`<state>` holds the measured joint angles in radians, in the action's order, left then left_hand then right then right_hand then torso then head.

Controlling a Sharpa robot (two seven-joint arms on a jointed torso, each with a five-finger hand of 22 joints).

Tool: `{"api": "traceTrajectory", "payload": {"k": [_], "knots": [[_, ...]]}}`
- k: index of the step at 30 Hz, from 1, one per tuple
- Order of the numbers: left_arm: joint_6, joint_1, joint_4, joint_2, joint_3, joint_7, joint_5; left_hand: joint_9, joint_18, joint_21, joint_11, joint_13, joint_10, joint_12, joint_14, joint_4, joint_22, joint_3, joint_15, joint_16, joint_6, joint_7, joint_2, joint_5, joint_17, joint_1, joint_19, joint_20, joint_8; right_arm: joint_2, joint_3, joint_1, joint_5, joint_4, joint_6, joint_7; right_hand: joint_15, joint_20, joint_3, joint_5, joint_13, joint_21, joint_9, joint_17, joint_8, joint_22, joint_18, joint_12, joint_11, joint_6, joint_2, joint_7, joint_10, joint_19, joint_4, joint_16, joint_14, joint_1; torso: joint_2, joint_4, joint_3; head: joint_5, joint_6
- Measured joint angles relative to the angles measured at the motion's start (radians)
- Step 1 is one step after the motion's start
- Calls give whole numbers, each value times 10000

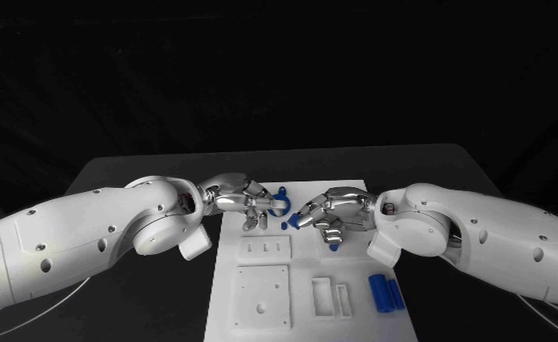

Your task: Assemble the parts on the task board

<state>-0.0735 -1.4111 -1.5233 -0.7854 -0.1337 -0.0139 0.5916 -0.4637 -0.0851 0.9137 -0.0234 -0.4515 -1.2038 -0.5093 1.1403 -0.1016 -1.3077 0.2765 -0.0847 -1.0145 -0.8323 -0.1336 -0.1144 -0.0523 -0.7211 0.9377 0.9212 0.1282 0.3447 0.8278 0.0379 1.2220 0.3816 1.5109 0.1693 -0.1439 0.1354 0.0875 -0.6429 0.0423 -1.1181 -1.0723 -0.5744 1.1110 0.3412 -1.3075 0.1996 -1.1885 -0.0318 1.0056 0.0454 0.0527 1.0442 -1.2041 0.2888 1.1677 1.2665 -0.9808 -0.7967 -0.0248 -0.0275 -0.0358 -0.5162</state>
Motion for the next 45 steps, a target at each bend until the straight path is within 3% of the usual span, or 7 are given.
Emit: {"api": "traceTrajectory", "payload": {"k": [9, 14, 16, 26, 29, 35, 45], "knots": [[-311, -1, -9, 123, -6, 129, 287, -33, -82, 150, -35, -15, 108, 0, -91, -638, 1, -578, 21, -192, 3, 4, 438, -332, 317, 1104, -179, -34, -53, -104, -11, 2, -98, 31, 6, -86, -1, -2, -2, 43, 4, 0, 0, -1, 31, 0, -1, 2, 15, 28, -65, -27, 16, -1, -2, 0, 0, 41, 4, -3, -3, -52, -12], [-435, -1, -9, 172, -7, 169, 325, -33, -82, 314, -13, -10, 161, -48, -181, -1727, 12, -1601, 40, -442, -110, -5, 660, -493, 709, 2329, -213, -65, -196, -130, -26, 2, -112, 47, 5, -125, -1, -3, -19, 43, 9, 0, 0, -1, 38, 0, -1, 10, -20, 27, -65, -27, 52, -1, 15, 0, 0, 41, 7, -3, -3, -61, -9], [-479, -1, -9, 200, -8, 188, 328, -42, -81, 334, -13, -2, 161, -49, -182, -1874, 33, -1748, 40, -464, -111, -5, 751, -512, 771, 2500, -214, -65, -200, -140, -31, 2, -112, 70, 5, -137, -1, 2, -30, 43, 9, 0, 0, -2, 39, 0, -1, 10, -19, 27, -66, -27, 52, -6, 27, 0, 0, 41, 8, -3, -9, -51, -28], [-618, -2, 27, 259, -17, 320, 339, -85, -65, 355, -13, 14, 161, -49, -233, -1892, 111, -2082, -9, -552, -287, 1, 1050, -741, 969, 3123, -269, -85, -200, -182, -60, 3, -56, 76, 4, -195, -3, 2, -29, 43, 9, 1, -2, -3, 41, 0, -2, 12, -3, 27, -118, -27, 68, -69, 27, 1, 2, 93, 10, 1, -16, -25, -76], [-638, -2, 60, 277, -27, 361, 290, -126, -52, 420, 20, 28, 195, -49, -246, -1878, 134, -2207, 4, -620, -401, 28, 1248, -1326, 1042, 3474, -299, -84, -199, -204, -79, 6, -28, 80, 1, -197, -3, 21, -29, 42, 9, 1, -5, -3, 42, 0, -3, 12, -3, 27, -131, -27, 69, -49, 27, 1, 2, 107, 10, 3, -16, -24, -83], [-696, -2, 87, 286, -31, 417, 103, -180, -3, 420, 56, 41, 231, -49, -340, -1804, 156, -2394, 15, -667, -562, 84, 1473, -1882, 1137, 4028, -408, -119, -106, -205, -98, 8, 27, 88, -6, -201, -4, 38, -28, 42, 9, 1, -10, -4, 42, 0, -4, 17, -2, 26, -131, -25, 70, -32, 28, 1, 1, 107, 10, 3, -22, -33, -97], [-856, -8, 104, 308, -21, 481, -305, -263, 4, 465, 85, 65, 264, -49, -480, -1851, 280, -3061, -15, -782, -775, 192, 1671, -1993, 1362, 4967, -528, -135, -76, -230, -152, 0, 175, 123, -16, -271, -6, 36, -30, 41, 18, 1, -177, 5, 30, 0, -6, 18, -2, 21, -132, -21, 70, -31, 26, 1, -1, 107, 11, 2, -20, -27, -132]]}}
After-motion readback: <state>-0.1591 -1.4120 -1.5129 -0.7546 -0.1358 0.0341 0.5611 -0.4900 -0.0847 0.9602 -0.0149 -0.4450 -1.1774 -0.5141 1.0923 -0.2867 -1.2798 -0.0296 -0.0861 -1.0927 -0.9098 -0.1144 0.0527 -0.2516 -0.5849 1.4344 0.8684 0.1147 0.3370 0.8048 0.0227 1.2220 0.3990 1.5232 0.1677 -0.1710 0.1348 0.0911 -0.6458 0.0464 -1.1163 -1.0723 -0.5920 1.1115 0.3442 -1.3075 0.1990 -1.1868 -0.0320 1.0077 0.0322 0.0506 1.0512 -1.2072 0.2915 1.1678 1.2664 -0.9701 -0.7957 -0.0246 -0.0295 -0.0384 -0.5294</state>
